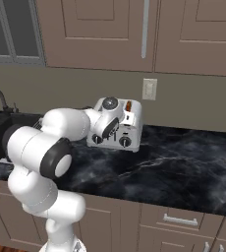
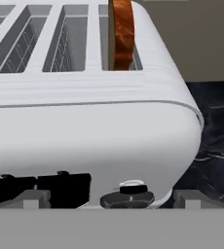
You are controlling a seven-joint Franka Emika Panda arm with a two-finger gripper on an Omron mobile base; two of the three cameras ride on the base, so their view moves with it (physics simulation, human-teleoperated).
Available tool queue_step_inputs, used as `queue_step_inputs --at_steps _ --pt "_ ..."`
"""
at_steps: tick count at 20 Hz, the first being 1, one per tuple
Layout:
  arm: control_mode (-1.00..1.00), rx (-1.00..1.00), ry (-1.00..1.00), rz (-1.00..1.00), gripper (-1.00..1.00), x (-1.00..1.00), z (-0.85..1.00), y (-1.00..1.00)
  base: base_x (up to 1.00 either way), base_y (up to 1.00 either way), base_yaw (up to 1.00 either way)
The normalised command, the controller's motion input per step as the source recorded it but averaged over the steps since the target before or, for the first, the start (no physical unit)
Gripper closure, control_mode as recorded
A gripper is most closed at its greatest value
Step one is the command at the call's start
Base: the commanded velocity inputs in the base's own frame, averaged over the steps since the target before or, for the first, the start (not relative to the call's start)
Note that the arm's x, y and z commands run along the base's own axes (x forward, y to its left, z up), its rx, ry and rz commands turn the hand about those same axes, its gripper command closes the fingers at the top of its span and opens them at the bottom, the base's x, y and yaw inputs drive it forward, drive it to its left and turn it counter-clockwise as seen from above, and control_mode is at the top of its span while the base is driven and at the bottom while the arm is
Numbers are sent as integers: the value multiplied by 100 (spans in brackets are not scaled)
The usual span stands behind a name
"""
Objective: Start the toaster. Once the lever pops up, take the bread to the plate on the dining counter.
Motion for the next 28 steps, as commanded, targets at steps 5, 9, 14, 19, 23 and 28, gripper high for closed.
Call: queue_step_inputs --at_steps 5,9,14,19,23,28 --pt "-100 0 0 0 -100 7 0 -2 0 0 0" --pt "-100 0 0 0 -100 9 -2 0 0 0 0" --pt "-100 0 0 0 -100 4 -7 -1 0 0 0" --pt "-100 0 0 0 -100 0 -10 -1 0 0 0" --pt "-100 0 0 0 -100 0 -12 0 0 0 0" --pt "-100 0 0 0 -100 0 -17 0 0 0 0"
